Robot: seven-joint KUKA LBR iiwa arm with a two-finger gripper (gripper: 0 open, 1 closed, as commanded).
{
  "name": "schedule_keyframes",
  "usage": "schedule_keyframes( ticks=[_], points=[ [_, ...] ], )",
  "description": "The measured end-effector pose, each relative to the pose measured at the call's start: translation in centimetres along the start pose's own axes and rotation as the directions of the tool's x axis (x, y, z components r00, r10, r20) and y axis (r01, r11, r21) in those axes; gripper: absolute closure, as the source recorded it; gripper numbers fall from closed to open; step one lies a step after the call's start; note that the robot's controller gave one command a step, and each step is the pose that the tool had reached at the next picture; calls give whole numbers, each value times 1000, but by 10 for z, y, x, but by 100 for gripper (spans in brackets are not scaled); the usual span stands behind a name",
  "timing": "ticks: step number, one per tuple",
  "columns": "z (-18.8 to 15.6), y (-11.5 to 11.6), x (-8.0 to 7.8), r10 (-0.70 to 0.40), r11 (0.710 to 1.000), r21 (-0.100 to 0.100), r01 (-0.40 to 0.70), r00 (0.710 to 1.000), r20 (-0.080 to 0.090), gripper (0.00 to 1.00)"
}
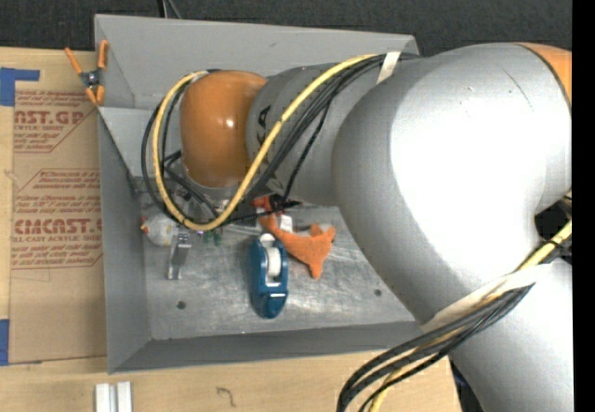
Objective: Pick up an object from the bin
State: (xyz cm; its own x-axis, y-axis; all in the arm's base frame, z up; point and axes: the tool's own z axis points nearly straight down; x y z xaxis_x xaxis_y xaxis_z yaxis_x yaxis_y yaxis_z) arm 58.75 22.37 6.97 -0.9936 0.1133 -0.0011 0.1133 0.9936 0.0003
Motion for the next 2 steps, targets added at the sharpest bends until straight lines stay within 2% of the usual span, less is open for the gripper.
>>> schedule_keyframes(
  ticks=[1, 2],
  points=[
    [0, 0, 0, 42, 999, -1, -42, 999, -1, 0],
    [-1, 3, 0, 26, 1000, -2, -26, 1000, 2, 100]
  ],
)
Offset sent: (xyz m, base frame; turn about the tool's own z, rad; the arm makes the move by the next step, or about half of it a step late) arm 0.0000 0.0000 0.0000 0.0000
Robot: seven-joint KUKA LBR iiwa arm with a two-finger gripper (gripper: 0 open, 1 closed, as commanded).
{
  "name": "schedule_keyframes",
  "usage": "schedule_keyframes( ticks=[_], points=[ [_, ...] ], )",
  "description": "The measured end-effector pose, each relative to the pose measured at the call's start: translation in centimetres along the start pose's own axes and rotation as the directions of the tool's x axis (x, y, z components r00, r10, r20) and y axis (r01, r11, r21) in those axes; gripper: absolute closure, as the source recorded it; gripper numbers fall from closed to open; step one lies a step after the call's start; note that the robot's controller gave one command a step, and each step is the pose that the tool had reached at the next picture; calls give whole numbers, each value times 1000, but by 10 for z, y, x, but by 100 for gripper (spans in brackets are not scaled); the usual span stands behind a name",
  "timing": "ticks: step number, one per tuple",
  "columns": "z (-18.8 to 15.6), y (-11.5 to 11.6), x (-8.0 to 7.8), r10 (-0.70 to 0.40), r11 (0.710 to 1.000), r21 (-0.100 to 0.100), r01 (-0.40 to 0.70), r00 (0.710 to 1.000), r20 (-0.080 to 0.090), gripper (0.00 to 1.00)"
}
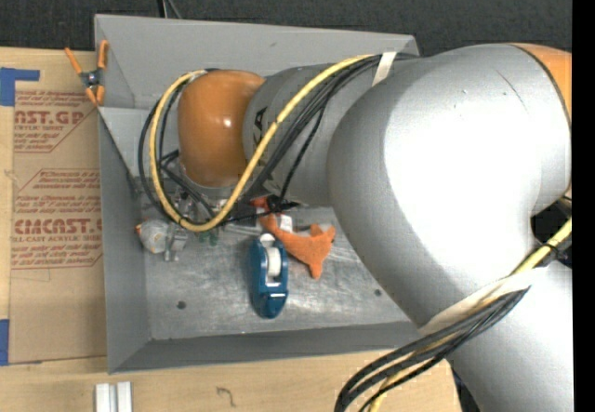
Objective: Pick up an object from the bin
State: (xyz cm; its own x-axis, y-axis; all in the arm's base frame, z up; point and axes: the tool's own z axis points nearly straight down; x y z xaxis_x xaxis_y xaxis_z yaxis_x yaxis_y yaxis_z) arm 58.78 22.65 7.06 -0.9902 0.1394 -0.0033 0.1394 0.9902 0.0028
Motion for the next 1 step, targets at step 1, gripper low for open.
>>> schedule_keyframes(
  ticks=[1],
  points=[
    [0, 0, 0, -3, 1000, 0, 3, 1000, 0, 100]
  ],
)
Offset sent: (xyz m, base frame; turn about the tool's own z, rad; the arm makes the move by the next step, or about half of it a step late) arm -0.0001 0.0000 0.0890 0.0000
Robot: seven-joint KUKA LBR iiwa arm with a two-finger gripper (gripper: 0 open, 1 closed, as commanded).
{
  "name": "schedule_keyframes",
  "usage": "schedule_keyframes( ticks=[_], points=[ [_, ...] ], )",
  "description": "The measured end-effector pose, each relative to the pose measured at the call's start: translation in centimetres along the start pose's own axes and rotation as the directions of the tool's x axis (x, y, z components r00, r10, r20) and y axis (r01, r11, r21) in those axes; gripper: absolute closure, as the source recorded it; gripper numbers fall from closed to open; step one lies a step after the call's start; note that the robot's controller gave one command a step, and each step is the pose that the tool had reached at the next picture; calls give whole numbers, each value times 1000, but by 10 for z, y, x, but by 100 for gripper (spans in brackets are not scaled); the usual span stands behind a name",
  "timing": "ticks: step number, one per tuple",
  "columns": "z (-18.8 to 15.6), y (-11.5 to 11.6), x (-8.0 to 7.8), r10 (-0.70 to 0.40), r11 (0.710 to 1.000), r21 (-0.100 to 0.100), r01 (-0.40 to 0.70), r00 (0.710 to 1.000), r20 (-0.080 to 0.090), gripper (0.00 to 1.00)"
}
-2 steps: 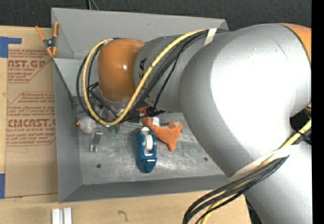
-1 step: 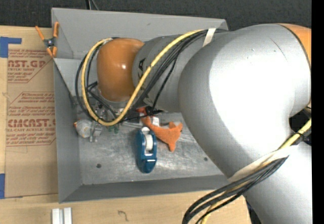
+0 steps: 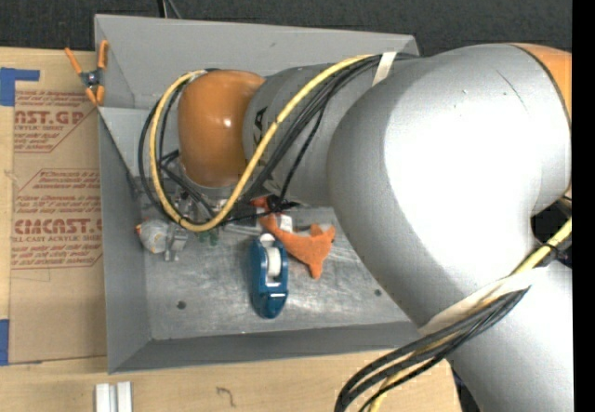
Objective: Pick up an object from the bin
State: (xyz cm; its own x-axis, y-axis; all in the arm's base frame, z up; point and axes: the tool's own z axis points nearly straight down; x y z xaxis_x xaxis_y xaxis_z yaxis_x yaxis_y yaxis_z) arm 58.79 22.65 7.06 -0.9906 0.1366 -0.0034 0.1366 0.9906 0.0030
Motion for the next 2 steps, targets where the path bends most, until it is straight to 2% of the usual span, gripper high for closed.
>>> schedule_keyframes(
  ticks=[1, 2],
  points=[
    [-4, -1, 2, 0, 1000, 3, 0, 1000, -5, 100],
    [-23, -1, 3, 0, 1000, 6, 0, 1000, -11, 100]
  ],
)
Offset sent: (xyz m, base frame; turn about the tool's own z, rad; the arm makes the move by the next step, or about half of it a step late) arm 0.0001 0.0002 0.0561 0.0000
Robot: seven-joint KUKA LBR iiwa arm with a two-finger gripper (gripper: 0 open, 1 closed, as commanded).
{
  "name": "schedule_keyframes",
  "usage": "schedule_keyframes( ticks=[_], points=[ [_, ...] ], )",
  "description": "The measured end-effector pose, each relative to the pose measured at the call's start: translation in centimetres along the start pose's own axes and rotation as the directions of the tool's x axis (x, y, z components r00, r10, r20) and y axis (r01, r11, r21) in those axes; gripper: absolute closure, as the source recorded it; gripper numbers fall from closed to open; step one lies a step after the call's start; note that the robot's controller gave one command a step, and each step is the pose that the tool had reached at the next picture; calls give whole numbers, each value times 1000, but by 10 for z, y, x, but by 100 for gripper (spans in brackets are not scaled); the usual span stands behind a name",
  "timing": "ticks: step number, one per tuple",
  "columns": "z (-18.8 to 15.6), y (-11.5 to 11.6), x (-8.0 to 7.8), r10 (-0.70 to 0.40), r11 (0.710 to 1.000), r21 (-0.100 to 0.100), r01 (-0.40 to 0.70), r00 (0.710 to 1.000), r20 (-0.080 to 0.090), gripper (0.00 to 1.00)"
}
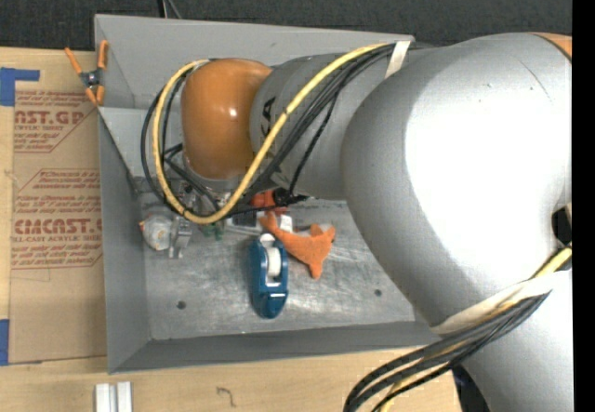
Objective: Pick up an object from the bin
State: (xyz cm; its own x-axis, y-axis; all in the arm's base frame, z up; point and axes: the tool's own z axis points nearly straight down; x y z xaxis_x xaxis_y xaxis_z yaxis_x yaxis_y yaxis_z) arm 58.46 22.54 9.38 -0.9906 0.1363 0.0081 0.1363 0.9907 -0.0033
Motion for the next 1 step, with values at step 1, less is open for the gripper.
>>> schedule_keyframes(
  ticks=[1],
  points=[
    [-17, 1, -3, 0, 1000, -5, 0, 1000, 9, 100]
  ],
)
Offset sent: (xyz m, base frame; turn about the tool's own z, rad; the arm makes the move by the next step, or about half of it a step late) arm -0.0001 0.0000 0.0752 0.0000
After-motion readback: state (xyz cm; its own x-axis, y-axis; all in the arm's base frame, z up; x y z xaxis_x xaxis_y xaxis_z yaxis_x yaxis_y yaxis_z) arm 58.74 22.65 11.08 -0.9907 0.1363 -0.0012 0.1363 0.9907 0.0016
